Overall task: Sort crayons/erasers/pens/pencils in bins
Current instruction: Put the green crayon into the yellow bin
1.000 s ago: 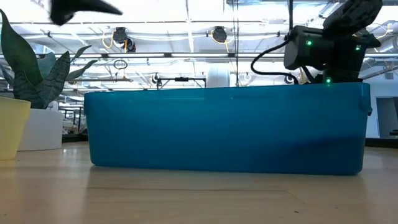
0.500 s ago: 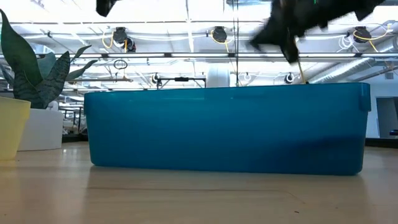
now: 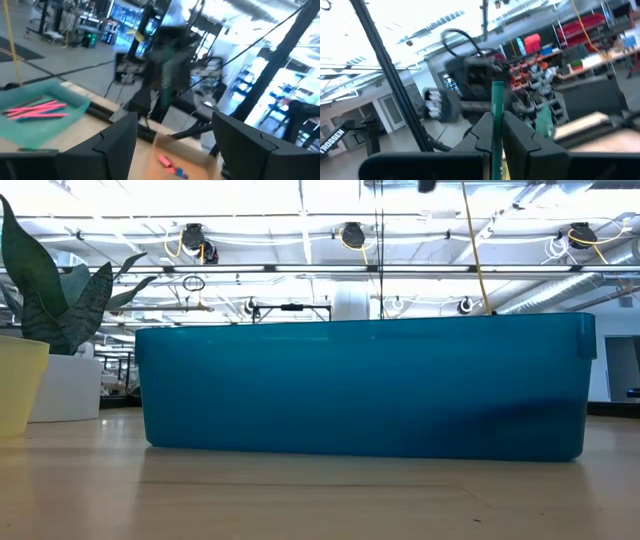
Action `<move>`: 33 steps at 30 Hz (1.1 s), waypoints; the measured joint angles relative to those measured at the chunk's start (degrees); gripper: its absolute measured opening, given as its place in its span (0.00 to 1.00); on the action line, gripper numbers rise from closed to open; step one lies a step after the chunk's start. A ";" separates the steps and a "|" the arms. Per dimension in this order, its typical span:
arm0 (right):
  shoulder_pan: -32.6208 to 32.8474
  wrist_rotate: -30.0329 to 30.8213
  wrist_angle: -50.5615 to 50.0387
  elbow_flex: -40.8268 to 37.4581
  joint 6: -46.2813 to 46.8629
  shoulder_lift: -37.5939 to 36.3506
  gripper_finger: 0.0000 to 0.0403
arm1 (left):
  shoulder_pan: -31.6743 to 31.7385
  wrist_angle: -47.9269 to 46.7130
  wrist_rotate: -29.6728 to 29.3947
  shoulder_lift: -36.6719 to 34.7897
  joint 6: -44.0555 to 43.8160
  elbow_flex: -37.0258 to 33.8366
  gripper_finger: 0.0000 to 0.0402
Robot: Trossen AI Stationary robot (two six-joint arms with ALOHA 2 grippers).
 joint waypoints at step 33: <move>-2.66 -1.14 -0.95 8.83 -5.10 9.13 0.04 | 10.04 19.57 16.34 11.95 2.67 -0.19 0.62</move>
